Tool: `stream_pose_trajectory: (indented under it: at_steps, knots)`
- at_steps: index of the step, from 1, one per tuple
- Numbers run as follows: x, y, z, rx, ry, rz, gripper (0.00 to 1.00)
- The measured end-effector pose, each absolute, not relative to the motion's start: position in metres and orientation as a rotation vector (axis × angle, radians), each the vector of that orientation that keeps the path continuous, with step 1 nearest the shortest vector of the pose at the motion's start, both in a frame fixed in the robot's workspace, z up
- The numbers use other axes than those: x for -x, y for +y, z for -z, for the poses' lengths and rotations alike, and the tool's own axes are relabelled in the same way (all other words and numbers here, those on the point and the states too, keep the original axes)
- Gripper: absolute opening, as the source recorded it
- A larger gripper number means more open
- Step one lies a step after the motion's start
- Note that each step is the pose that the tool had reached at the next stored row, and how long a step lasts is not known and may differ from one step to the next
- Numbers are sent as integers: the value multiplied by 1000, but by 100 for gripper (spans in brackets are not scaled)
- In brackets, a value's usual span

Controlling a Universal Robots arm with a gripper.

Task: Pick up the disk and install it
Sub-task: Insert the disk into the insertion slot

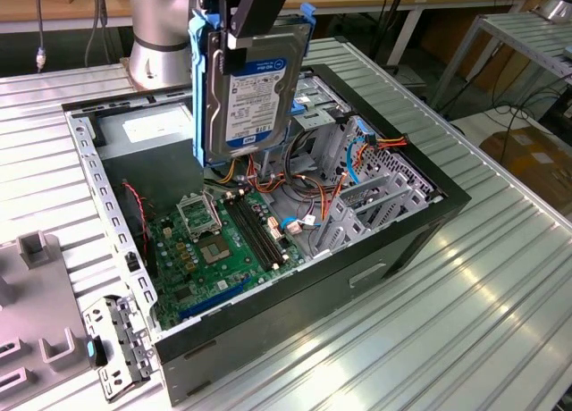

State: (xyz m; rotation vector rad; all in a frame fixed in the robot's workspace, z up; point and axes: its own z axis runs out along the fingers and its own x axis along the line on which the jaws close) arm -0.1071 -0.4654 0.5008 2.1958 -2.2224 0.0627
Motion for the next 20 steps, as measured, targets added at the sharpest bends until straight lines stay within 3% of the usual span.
stream_pose_trajectory:
  at_steps: [20]
  knots:
    - [72, -471, -501, -2196, -2223, -63, 37]
